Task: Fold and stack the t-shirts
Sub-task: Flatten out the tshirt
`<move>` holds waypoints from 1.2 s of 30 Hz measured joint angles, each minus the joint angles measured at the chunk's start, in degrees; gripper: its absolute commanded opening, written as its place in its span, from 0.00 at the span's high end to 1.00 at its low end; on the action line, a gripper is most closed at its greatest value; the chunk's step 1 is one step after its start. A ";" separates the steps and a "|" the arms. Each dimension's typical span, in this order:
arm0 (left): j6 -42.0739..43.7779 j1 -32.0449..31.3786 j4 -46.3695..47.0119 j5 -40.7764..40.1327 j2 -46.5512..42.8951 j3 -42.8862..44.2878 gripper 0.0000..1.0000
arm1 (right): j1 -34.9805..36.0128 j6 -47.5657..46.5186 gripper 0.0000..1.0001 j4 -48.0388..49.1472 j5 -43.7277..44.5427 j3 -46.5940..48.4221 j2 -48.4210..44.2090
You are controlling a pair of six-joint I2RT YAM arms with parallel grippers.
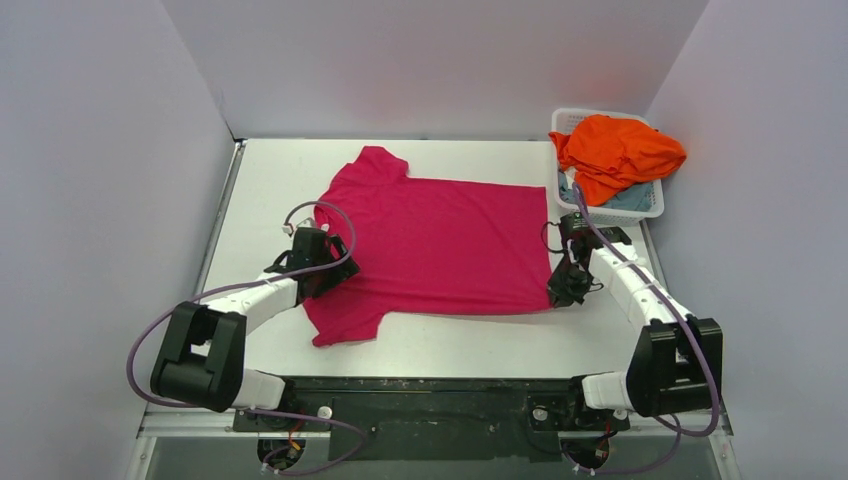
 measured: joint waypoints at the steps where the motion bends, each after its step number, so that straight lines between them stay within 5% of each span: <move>1: 0.09 0.00 -0.17 -0.55 -0.11 -0.02 0.10 | 0.11 0.31 1.00 -2.03 0.94 1.14 -0.87; 3: 0.20 0.00 -0.83 -1.57 -0.55 -0.13 0.10 | 0.17 0.94 0.85 -5.44 3.30 2.45 -2.43; 4: 0.26 0.00 -1.16 -1.97 -0.76 -0.20 0.10 | 0.20 1.38 0.58 -6.54 4.37 2.67 -2.86; 6: 0.46 0.00 -1.86 -2.80 -1.49 -0.61 0.10 | 0.17 2.34 0.28 -9.18 7.30 2.75 -3.45; 8: 0.90 0.02 -2.89 -3.82 -2.34 -1.03 0.10 | 0.09 2.71 0.14 -11.74 10.49 2.75 -3.48; 20: 1.79 -0.96 -10.78 -2.95 -10.14 -0.98 0.09 | 4.31 -0.90 0.12 -9.11 12.52 7.78 -6.73; 26: 2.49 -2.86 -14.97 -4.42 -11.23 10.01 0.09 | 11.74 -3.96 0.12 -0.94 10.25 15.58 2.16; 36: 7.34 -1.38 -11.89 -4.07 10.93 29.31 0.09 | 11.50 -6.78 0.12 7.91 10.34 31.91 28.61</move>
